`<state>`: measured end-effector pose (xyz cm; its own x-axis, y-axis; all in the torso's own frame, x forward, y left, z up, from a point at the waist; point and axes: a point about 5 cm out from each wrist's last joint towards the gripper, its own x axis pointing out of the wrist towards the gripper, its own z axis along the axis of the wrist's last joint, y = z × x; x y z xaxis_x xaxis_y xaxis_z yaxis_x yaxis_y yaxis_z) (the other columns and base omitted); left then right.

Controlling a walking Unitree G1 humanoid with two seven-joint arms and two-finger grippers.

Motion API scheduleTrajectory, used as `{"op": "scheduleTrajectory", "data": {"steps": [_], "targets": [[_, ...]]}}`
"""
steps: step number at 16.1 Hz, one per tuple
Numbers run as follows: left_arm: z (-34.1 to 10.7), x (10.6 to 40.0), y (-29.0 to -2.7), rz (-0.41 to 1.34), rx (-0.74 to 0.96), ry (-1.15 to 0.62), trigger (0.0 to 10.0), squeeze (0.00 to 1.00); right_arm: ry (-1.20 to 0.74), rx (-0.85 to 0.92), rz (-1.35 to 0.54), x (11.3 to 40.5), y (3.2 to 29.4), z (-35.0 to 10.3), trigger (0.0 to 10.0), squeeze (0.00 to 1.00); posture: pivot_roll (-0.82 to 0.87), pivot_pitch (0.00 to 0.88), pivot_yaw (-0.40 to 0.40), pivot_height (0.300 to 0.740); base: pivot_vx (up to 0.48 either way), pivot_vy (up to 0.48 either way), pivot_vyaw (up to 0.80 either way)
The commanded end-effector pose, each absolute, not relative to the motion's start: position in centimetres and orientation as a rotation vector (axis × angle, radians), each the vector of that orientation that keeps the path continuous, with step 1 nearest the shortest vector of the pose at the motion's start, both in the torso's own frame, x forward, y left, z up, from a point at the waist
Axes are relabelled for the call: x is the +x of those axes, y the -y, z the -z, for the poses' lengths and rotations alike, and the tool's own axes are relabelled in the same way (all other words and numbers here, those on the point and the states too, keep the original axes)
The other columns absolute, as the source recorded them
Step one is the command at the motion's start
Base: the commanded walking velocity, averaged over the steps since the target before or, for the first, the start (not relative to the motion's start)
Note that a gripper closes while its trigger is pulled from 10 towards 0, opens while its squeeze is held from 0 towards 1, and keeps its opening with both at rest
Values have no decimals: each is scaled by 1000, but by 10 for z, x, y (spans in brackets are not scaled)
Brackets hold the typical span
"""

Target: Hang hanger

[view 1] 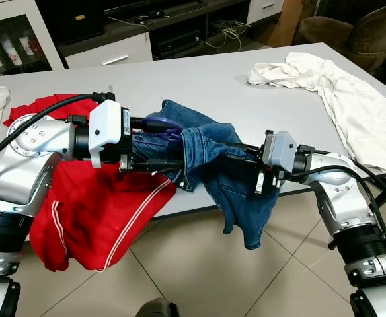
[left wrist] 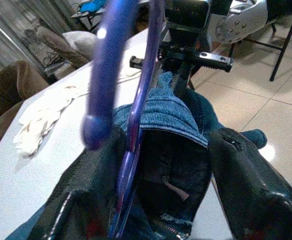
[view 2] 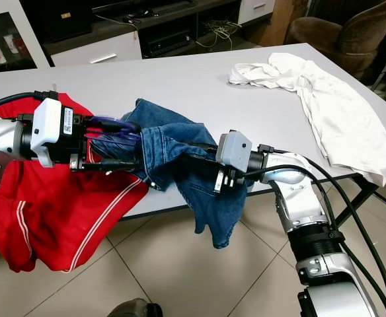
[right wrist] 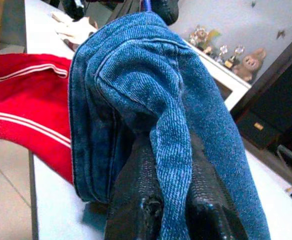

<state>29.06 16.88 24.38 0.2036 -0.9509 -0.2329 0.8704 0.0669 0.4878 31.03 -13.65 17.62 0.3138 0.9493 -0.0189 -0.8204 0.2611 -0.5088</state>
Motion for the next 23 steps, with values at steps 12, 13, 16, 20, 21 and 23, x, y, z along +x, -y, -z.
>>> {"op": "scheduleTrajectory", "data": {"steps": [12, 13, 16, 20, 21, 23], "targets": [[-258, 300, -167, 1282, 667, 292, 0, 0, 604, -610, -1056, 320, 130, -218, 10000, 0, -17, 0, 42, 736, 0, 0, 0], [-258, 300, -167, 1282, 667, 292, 0, 0, 604, -610, -1056, 320, 130, -218, 10000, 0, -17, 0, 42, 736, 0, 0, 0], [-258, 300, -167, 1282, 667, 292, 0, 0, 604, -610, -1056, 320, 130, -218, 10000, 0, -17, 0, 42, 736, 0, 0, 0], [-258, 300, -167, 1282, 667, 292, 0, 0, 604, -610, -1056, 320, 130, -218, 10000, 0, -17, 0, 42, 736, 0, 0, 0], [-258, 300, -167, 1282, 667, 292, 0, 0, 604, -610, -1056, 320, 130, -218, 10000, 0, -17, 0, 42, 736, 0, 0, 0], [-258, 300, -167, 1282, 667, 292, 0, 0, 604, -610, -1056, 320, 130, -218, 10000, 0, -17, 0, 42, 736, 0, 0, 0]]}}
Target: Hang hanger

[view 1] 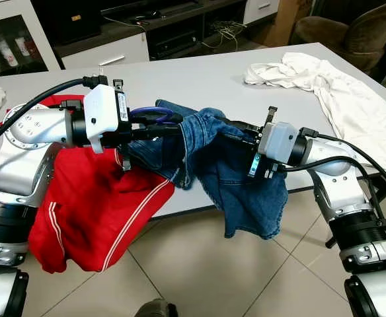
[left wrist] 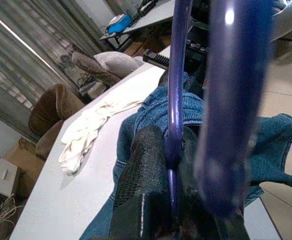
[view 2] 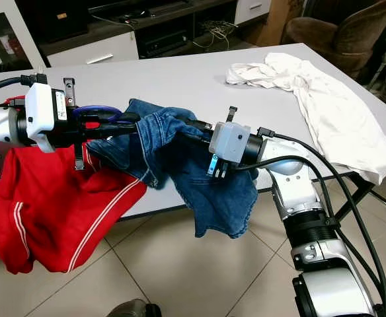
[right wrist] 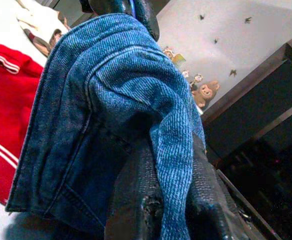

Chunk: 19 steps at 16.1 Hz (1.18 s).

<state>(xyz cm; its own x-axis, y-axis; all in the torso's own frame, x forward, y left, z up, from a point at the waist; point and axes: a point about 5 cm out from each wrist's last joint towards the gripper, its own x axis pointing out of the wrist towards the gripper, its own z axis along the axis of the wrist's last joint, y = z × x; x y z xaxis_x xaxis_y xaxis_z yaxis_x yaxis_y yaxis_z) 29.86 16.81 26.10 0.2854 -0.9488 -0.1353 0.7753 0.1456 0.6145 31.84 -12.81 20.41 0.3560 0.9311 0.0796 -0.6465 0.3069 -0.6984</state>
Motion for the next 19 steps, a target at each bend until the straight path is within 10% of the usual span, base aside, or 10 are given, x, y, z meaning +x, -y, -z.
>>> {"op": "scheduleTrajectory", "data": {"steps": [1, 3, 4, 5, 11, 16, 18, 19], "targets": [[-258, 300, -167, 1282, 667, 292, 0, 0, 604, -610, -1056, 320, 130, -218, 10000, 0, -17, 0, 42, 736, 0, 0, 0], [-258, 300, -167, 1282, 667, 292, 0, 0, 604, -610, -1056, 320, 130, -218, 10000, 0, -17, 0, 42, 736, 0, 0, 0], [-246, 314, -167, 1144, 663, 283, 0, 0, 553, -647, -955, 338, 124, -218, 10000, 1000, -9, 0, 36, 736, 0, 0, 0], [-222, 327, -165, 992, 645, 229, 0, 0, 426, -682, -805, 363, 121, -215, 10000, 0, -11, 0, 37, 736, 0, 0, 0], [-206, 331, -159, 926, 573, 198, 0, 0, 316, -484, -666, 377, 129, -209, 10000, 0, -15, 0, 43, 736, 0, 0, 0], [-195, 330, -158, 911, 587, 174, 0, 0, 276, -719, -651, 378, 153, -208, 10000, 0, -18, 0, 54, 736, 0, 0, 0], [-188, 328, -157, 918, 603, 160, 0, 0, 259, -768, -647, 382, 162, -215, 10000, 1000, -18, 0, 54, 736, 0, 0, 0], [-187, 328, -156, 920, 606, 159, 0, 0, 261, -770, -643, 384, 163, -221, 10000, 1000, -18, 0, 54, 736, 0, 0, 0]]}}
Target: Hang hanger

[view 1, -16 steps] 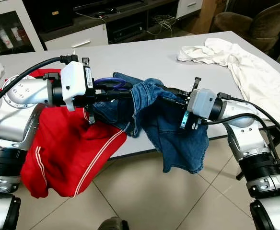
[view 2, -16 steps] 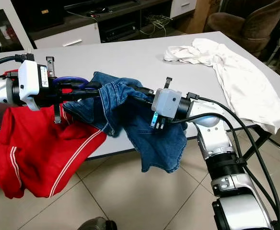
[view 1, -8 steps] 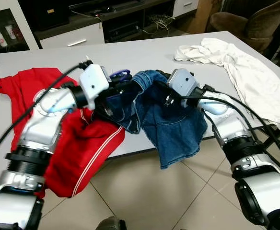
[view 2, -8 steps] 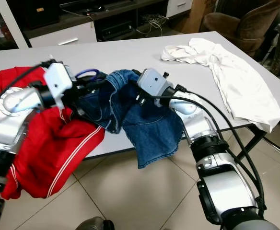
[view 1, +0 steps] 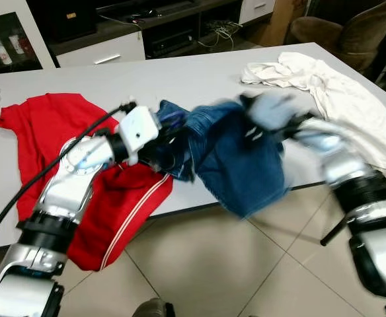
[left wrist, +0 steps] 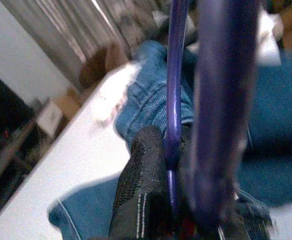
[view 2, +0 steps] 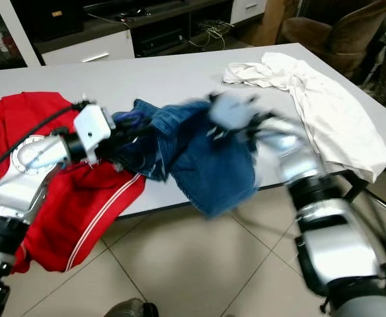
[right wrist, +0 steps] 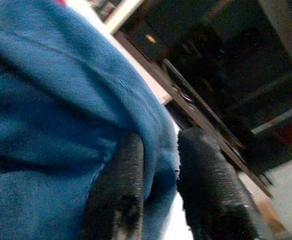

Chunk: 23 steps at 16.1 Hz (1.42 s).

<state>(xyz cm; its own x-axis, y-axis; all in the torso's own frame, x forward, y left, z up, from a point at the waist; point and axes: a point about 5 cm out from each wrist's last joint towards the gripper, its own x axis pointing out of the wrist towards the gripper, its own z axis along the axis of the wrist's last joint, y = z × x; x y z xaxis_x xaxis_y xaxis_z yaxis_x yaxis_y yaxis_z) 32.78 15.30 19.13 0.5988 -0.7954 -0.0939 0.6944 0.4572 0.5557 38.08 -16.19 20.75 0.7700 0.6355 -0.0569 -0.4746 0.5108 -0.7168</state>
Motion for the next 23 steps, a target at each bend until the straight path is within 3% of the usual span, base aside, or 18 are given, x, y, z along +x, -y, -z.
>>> {"op": "scheduleTrajectory", "data": {"steps": [1, 2, 3, 5, 7, 9, 13, 20, 21, 22, 23], "targets": [[-187, 329, -155, 921, 608, 159, 0, 0, 254, -768, -633, 387, 164, -225, 10000, 1000, -28, 0, 62, 736, 0, 0, 0], [-187, 329, -154, 922, 610, 158, 0, 0, 242, -719, -633, 389, 164, -229, 10000, 604, -29, 0, 63, 736, 0, 0, 0], [-186, 329, -153, 922, 612, 156, 0, 0, 225, -660, -650, 391, 165, -231, 10000, 0, -28, 0, 62, 736, 0, 0, 0], [-183, 330, -155, 909, 617, 145, 0, 0, 192, -655, -637, 393, 173, -232, 10000, 0, -29, 0, 61, 736, 0, 0, 0], [-178, 333, -162, 838, 610, 113, 0, 0, 131, -659, -506, 397, 188, -225, 10000, 0, -29, 0, 58, 736, 0, 0, 0], [-176, 335, -164, 796, 601, 99, 0, 0, 135, -615, -476, 396, 188, -221, 10000, 0, -29, 0, 58, 736, 0, 0, 0], [-171, 337, -163, 742, 550, 71, 0, 0, 188, -478, -695, 376, 149, -201, 10000, 0, -39, 0, 69, 736, 0, 0, 0], [-164, 335, -149, 699, 464, 73, 0, 0, 131, -543, -707, 363, 126, -172, 10000, 0, -40, 0, 79, 736, 0, 0, 0], [-165, 334, -147, 694, 456, 80, 0, 0, 77, -585, -627, 369, 125, -162, 4078, 0, -39, 0, 78, 736, 0, 0, 0], [-166, 333, -147, 693, 453, 83, 0, 0, 67, -594, -597, 371, 126, -160, 4078, 0, -39, 0, 78, 736, 0, 0, 0], [-167, 333, -146, 691, 449, 88, 0, 0, 64, -599, -527, 376, 128, -161, 0, 0, -35, 0, 76, 736, 0, 0, 0]]}}
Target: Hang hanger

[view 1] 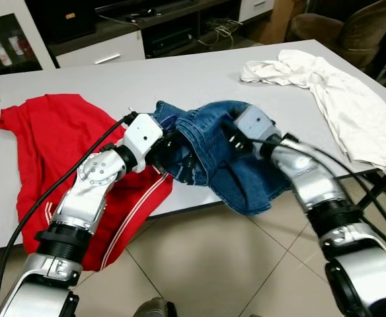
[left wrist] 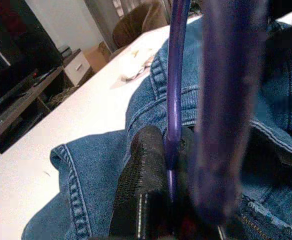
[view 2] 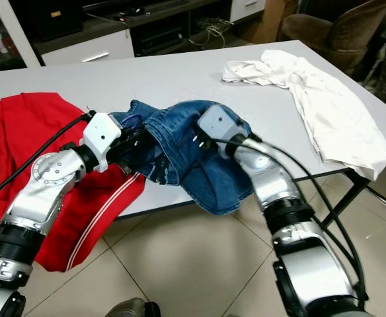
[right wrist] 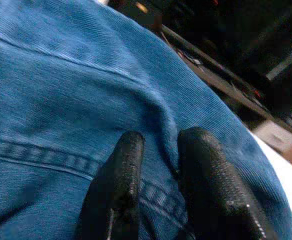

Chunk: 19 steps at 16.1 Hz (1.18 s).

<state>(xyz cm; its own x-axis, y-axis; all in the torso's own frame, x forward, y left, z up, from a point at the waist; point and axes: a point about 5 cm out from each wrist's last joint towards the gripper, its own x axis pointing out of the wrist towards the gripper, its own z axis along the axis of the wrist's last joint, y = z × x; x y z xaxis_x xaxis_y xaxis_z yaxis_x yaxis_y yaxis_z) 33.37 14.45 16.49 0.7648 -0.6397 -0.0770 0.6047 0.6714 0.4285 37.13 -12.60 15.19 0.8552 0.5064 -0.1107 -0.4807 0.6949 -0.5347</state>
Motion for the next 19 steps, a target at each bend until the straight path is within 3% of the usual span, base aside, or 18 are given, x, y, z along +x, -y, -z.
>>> {"op": "scheduleTrajectory", "data": {"steps": [1, 2, 6, 7, 8, 9, 11, 16, 19], "targets": [[-167, 332, -145, 689, 448, 88, 0, 0, 68, -596, -497, 378, 129, -164, 0, 0, -34, 0, 76, 736, 0, 0, 0], [-167, 331, -145, 687, 447, 91, 0, 0, 65, -630, -371, 386, 134, -170, 0, 0, -31, 0, 74, 736, 0, 0, 0], [-166, 328, -145, 667, 433, 89, 0, 0, 32, -650, -208, 394, 147, -169, 0, 0, -27, 0, 73, 736, 0, 0, 0], [-166, 328, -145, 661, 429, 90, 549, 0, 20, -647, -177, 394, 151, -167, 0, 0, -25, 0, 71, 736, 0, 0, 0], [-168, 327, -147, 637, 422, 95, 4863, 0, -21, -658, -98, 395, 166, -161, 0, 0, -25, 0, 71, 736, 0, 0, 0], [-168, 327, -148, 630, 424, 95, 4863, 0, -29, -657, -84, 395, 169, -160, 0, 0, -25, 0, 71, 736, 0, 0, 0], [-169, 329, -153, 588, 434, 90, 9961, 0, -59, -634, -21, 394, 182, -157, 0, 0, -25, 0, 71, 736, 0, 0, 0], [-172, 332, -167, 502, 426, 73, 10000, 0, -56, -597, 174, 395, 211, -164, 0, 0, -24, 0, 74, 736, 0, 0, 0], [-171, 331, -169, 500, 434, 68, 10000, 0, 14, -569, 156, 397, 207, -176, 0, 0, -20, 0, 74, 736, 0, 0, 0]]}}
